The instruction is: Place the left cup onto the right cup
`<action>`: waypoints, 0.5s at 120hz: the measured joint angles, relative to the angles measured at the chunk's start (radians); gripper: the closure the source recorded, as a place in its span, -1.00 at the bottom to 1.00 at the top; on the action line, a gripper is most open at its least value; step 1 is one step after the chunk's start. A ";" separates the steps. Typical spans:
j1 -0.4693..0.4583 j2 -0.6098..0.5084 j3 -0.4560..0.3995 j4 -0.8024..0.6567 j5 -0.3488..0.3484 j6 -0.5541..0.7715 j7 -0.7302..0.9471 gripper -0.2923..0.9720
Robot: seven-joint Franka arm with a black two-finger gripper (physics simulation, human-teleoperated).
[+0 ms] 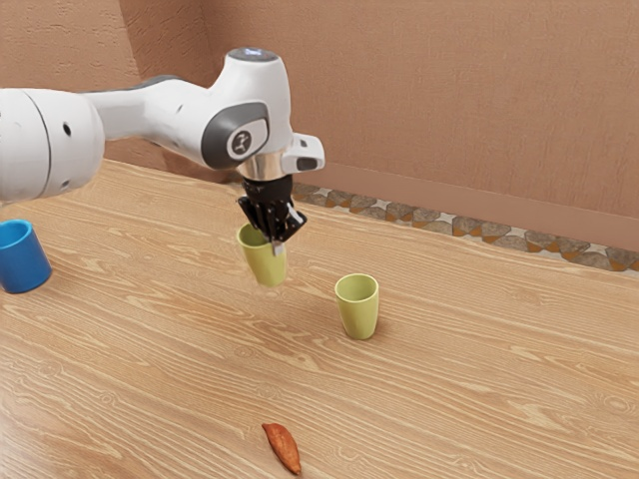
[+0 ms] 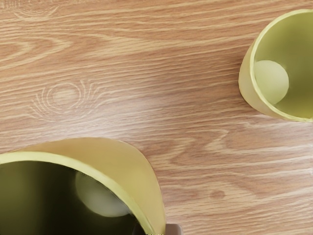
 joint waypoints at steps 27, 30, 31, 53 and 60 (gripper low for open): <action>-0.024 0.031 -0.016 0.060 0.000 -0.029 -0.001 0.70; -0.026 0.032 -0.019 0.062 0.000 -0.031 -0.001 0.70; -0.027 0.032 -0.021 0.062 0.000 -0.032 -0.001 0.70; -0.045 0.055 -0.041 0.108 0.001 -0.050 -0.004 0.70; -0.052 0.064 -0.045 0.124 0.001 -0.056 -0.004 0.70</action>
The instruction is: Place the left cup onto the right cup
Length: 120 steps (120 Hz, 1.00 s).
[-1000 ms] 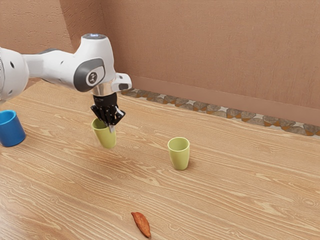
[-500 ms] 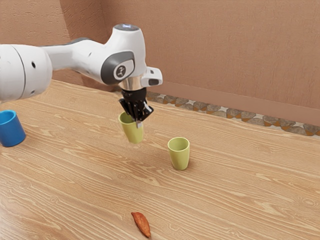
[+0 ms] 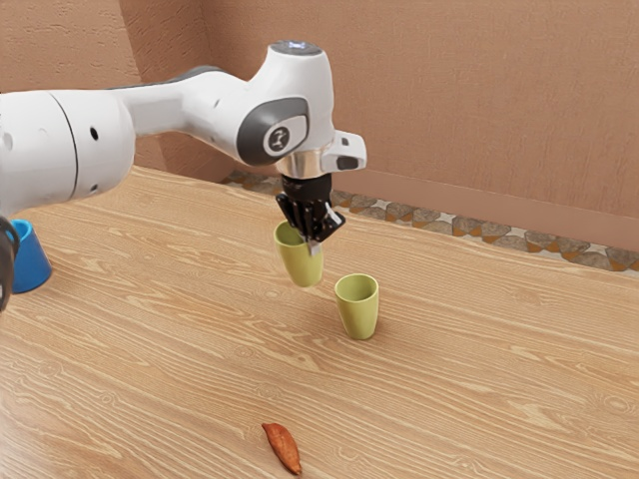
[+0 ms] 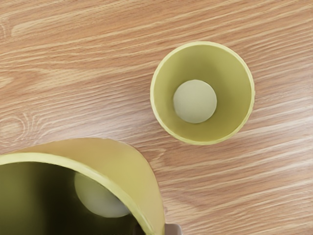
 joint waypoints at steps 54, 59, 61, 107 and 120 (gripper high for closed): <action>-0.020 0.063 -0.054 0.094 0.033 -0.016 -0.010 0.70; -0.019 0.067 -0.055 0.096 0.034 -0.016 -0.011 0.70; -0.019 0.068 -0.055 0.096 0.034 -0.017 -0.011 0.70; -0.022 0.105 -0.062 0.134 0.037 -0.018 -0.019 0.70; -0.021 0.116 -0.065 0.147 0.040 -0.019 -0.020 0.70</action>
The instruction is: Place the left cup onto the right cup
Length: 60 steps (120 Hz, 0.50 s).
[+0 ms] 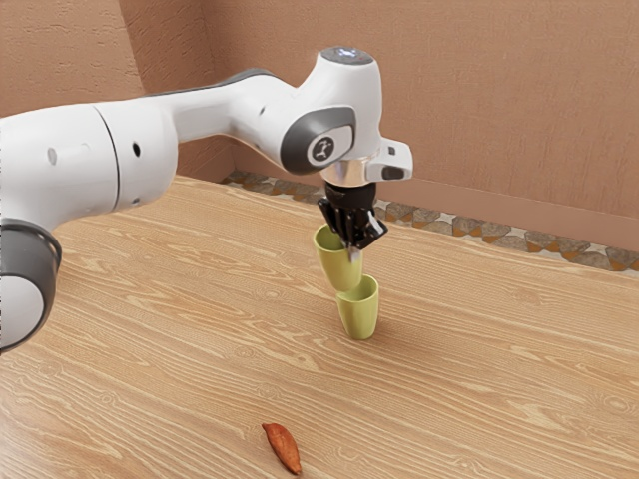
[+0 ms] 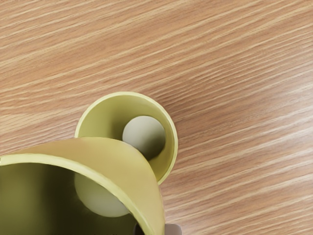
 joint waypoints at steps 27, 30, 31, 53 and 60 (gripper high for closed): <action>0.004 0.053 -0.013 0.082 0.014 -0.021 0.000 0.70; 0.005 0.057 -0.014 0.086 0.016 -0.024 0.000 0.70; 0.005 0.059 -0.015 0.087 0.016 -0.025 0.000 0.70; 0.009 0.087 -0.019 0.112 0.020 -0.036 0.001 0.70; 0.009 0.091 -0.019 0.113 0.021 -0.038 0.001 0.70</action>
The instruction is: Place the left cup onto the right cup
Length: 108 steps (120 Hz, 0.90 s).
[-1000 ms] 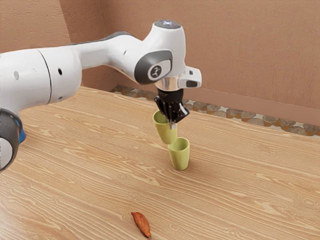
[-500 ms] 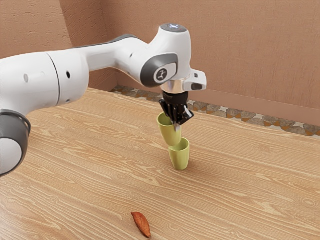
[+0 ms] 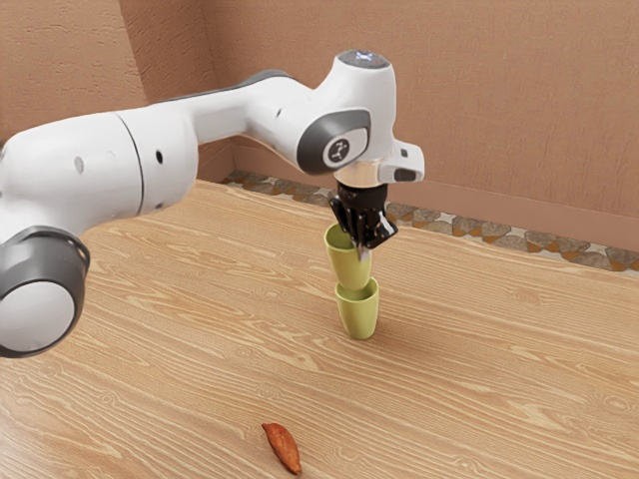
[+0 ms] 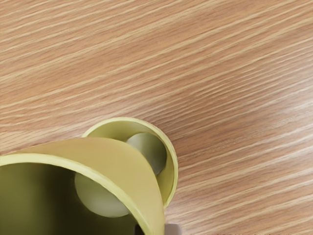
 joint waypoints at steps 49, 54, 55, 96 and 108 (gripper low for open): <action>0.000 0.030 -0.001 0.023 0.000 -0.006 0.002 0.70; 0.000 0.030 0.000 0.023 -0.001 -0.006 0.002 0.70; 0.000 0.030 0.000 0.023 -0.001 -0.006 0.002 0.70; 0.005 0.050 -0.008 0.023 -0.001 -0.004 0.001 0.70; 0.009 0.068 -0.009 0.026 -0.002 -0.001 0.001 0.70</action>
